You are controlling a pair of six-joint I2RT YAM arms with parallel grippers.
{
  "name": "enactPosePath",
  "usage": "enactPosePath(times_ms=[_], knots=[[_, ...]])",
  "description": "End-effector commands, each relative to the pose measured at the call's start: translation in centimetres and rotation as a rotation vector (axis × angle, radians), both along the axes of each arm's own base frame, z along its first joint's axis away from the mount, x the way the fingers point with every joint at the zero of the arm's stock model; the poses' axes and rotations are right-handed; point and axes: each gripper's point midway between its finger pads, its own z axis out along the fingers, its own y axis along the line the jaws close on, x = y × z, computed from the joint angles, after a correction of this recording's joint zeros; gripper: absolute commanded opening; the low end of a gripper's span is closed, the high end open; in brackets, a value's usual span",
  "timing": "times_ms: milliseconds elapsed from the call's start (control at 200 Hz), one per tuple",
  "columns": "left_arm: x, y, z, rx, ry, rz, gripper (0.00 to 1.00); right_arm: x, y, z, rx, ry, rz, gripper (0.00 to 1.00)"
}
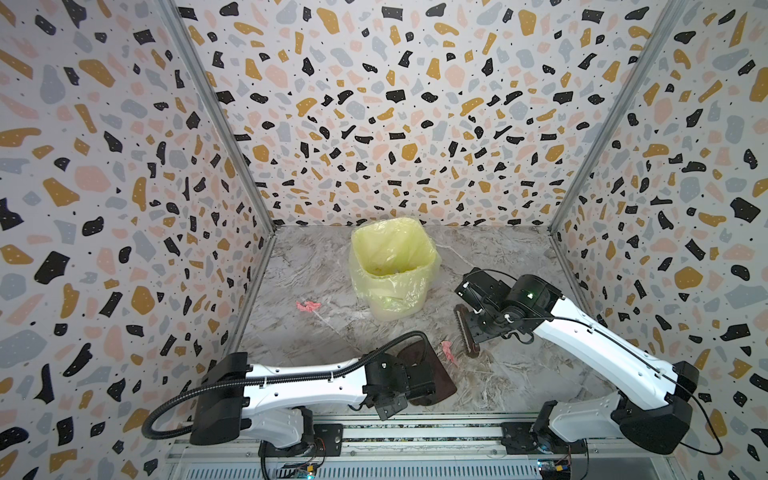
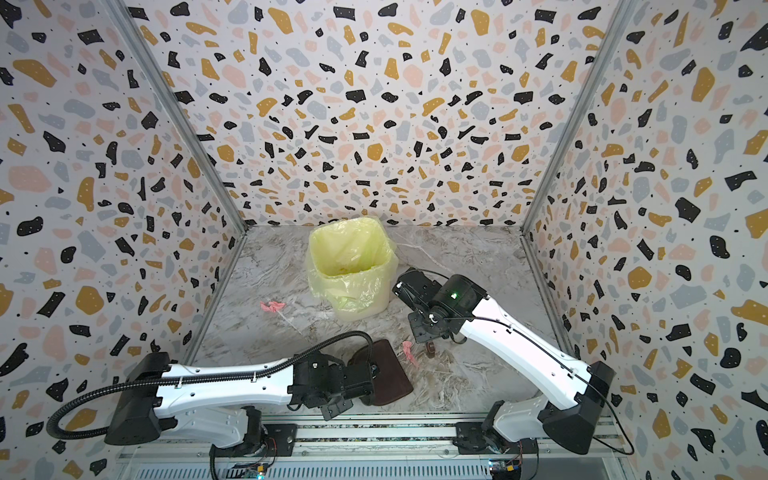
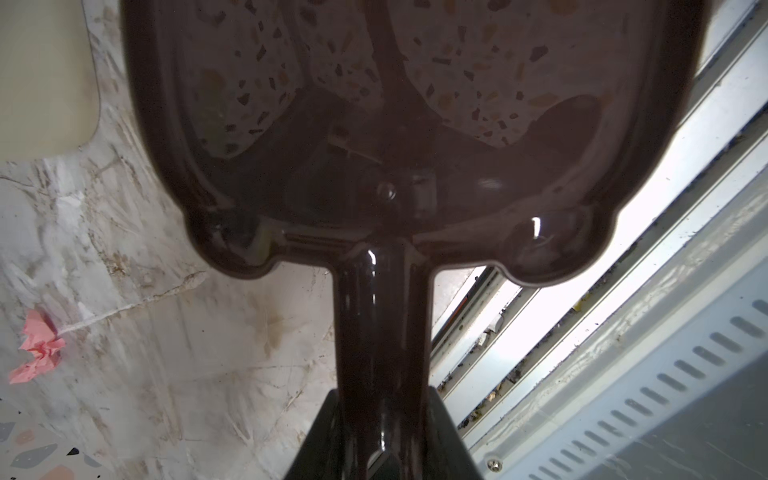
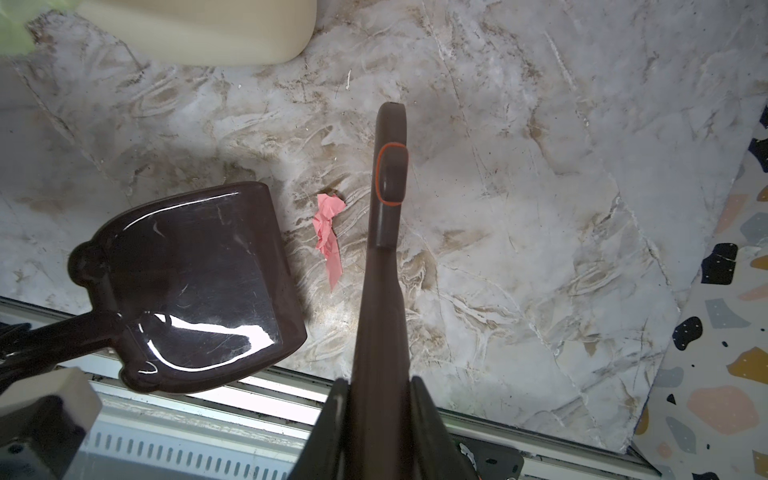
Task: Sweep away the paper scraps from the table
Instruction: 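Sweep the pink scrap into the dustpan with the right gripper's brush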
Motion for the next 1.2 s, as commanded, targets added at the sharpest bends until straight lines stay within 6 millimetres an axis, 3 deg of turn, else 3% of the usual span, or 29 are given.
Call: enactPosePath(times_ms=[0, 781, 1066, 1191], knots=[[1.0, -0.1, -0.2, -0.003, -0.035, 0.006, 0.00, 0.2, 0.2, 0.7, 0.000, -0.020, 0.019, 0.00], [1.4, -0.2, -2.8, -0.019, 0.083, 0.020, 0.00, 1.1, 1.7, -0.2, -0.048, 0.008, 0.070, 0.00], [1.8, 0.1, -3.3, -0.016, 0.100, 0.037, 0.00, -0.1, 3.9, -1.4, -0.036, 0.057, 0.125, 0.00], [1.8, 0.1, -3.7, -0.006, 0.111, 0.038, 0.00, -1.1, 5.8, -1.0, 0.010, 0.075, 0.165, 0.00]])
